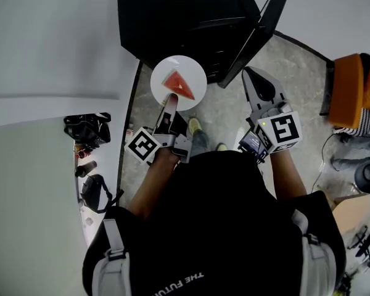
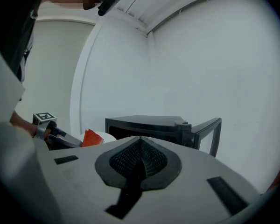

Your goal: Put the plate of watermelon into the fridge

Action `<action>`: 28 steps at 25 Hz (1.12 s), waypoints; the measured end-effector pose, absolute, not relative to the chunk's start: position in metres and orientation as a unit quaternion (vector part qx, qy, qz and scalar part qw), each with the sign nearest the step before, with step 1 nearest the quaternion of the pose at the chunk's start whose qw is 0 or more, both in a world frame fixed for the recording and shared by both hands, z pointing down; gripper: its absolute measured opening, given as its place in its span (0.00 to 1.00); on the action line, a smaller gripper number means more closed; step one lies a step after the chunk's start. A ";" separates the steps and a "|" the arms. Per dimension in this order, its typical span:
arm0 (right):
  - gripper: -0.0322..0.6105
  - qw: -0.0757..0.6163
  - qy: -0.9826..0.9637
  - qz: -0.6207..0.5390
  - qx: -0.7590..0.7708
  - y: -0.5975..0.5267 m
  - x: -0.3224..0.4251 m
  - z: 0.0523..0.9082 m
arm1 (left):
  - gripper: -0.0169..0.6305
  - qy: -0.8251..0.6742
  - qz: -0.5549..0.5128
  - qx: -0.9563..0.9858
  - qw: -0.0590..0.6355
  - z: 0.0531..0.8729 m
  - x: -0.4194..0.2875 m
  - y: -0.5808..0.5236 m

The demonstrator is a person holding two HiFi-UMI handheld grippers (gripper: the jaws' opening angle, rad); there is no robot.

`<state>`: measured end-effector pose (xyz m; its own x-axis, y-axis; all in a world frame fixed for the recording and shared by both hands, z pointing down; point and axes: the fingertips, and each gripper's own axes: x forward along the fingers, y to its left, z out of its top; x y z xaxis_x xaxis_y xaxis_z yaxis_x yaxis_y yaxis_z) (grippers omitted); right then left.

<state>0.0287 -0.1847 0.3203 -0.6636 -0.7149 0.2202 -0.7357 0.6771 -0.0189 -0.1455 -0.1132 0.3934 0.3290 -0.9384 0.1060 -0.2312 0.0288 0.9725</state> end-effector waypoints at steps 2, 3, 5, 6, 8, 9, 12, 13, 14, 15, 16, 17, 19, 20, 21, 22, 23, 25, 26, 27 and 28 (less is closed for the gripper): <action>0.07 0.098 -0.910 0.054 0.399 -0.187 0.027 0.321 | 0.06 -0.473 -0.328 0.616 0.539 0.395 -0.147 -0.117; 0.07 0.097 -0.910 0.056 0.399 -0.188 0.027 0.322 | 0.06 -0.470 -0.328 0.616 0.540 0.395 -0.147 -0.119; 0.07 0.094 -0.913 0.058 0.391 -0.187 0.023 0.323 | 0.06 -0.467 -0.329 0.615 0.544 0.396 -0.148 -0.120; 0.07 0.092 -0.917 0.058 0.384 -0.185 0.021 0.323 | 0.06 -0.466 -0.328 0.615 0.545 0.397 -0.148 -0.121; 0.07 0.088 -0.923 0.057 0.369 -0.181 0.017 0.323 | 0.06 -0.464 -0.328 0.614 0.547 0.397 -0.149 -0.121; 0.07 0.087 -0.925 0.057 0.365 -0.180 0.016 0.323 | 0.06 -0.464 -0.327 0.615 0.547 0.397 -0.149 -0.121; 0.07 0.087 -0.924 0.061 0.366 -0.181 0.012 0.322 | 0.06 -0.461 -0.325 0.618 0.548 0.396 -0.154 -0.124; 0.07 0.085 -0.924 0.059 0.368 -0.183 0.009 0.321 | 0.06 -0.460 -0.324 0.618 0.549 0.396 -0.156 -0.126; 0.07 0.083 -0.924 0.054 0.369 -0.184 0.007 0.319 | 0.06 -0.459 -0.323 0.619 0.550 0.396 -0.158 -0.128; 0.07 0.080 -0.924 0.048 0.371 -0.186 0.005 0.316 | 0.06 -0.457 -0.323 0.619 0.551 0.396 -0.160 -0.129; 0.07 0.077 -0.924 0.044 0.373 -0.188 0.003 0.313 | 0.06 -0.456 -0.323 0.620 0.551 0.395 -0.160 -0.130; 0.07 0.078 -0.923 0.043 0.374 -0.189 0.002 0.313 | 0.06 -0.453 -0.323 0.622 0.551 0.394 -0.160 -0.131; 0.07 0.079 -0.922 0.045 0.376 -0.191 -0.001 0.313 | 0.06 -0.448 -0.318 0.628 0.552 0.393 -0.160 -0.133; 0.07 0.081 -0.922 0.045 0.377 -0.193 -0.004 0.313 | 0.06 -0.445 -0.316 0.629 0.554 0.393 -0.161 -0.134; 0.07 0.083 -0.922 0.044 0.376 -0.194 -0.009 0.314 | 0.06 -0.442 -0.315 0.628 0.557 0.394 -0.163 -0.134; 0.07 0.085 -0.921 0.043 0.377 -0.195 -0.015 0.314 | 0.06 -0.439 -0.317 0.627 0.561 0.395 -0.166 -0.135; 0.07 0.086 -0.921 0.043 0.377 -0.197 -0.020 0.314 | 0.06 -0.437 -0.318 0.624 0.565 0.396 -0.168 -0.137; 0.07 0.092 -0.921 0.041 0.377 -0.200 -0.026 0.317 | 0.06 -0.436 -0.317 0.622 0.568 0.399 -0.173 -0.139; 0.07 0.094 -0.921 0.041 0.377 -0.201 -0.028 0.318 | 0.06 -0.436 -0.316 0.623 0.567 0.401 -0.175 -0.141; 0.07 0.095 -0.920 0.042 0.378 -0.202 -0.029 0.320 | 0.06 -0.436 -0.314 0.625 0.567 0.402 -0.177 -0.142; 0.07 0.095 -0.919 0.044 0.380 -0.202 -0.031 0.321 | 0.06 -0.436 -0.313 0.626 0.566 0.403 -0.180 -0.143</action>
<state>-0.0306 -0.2024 0.3206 -0.6931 -0.6905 0.2072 -0.7070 0.7072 -0.0083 -0.1797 -0.1425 0.4029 0.4242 -0.8997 0.1027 -0.1913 0.0218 0.9813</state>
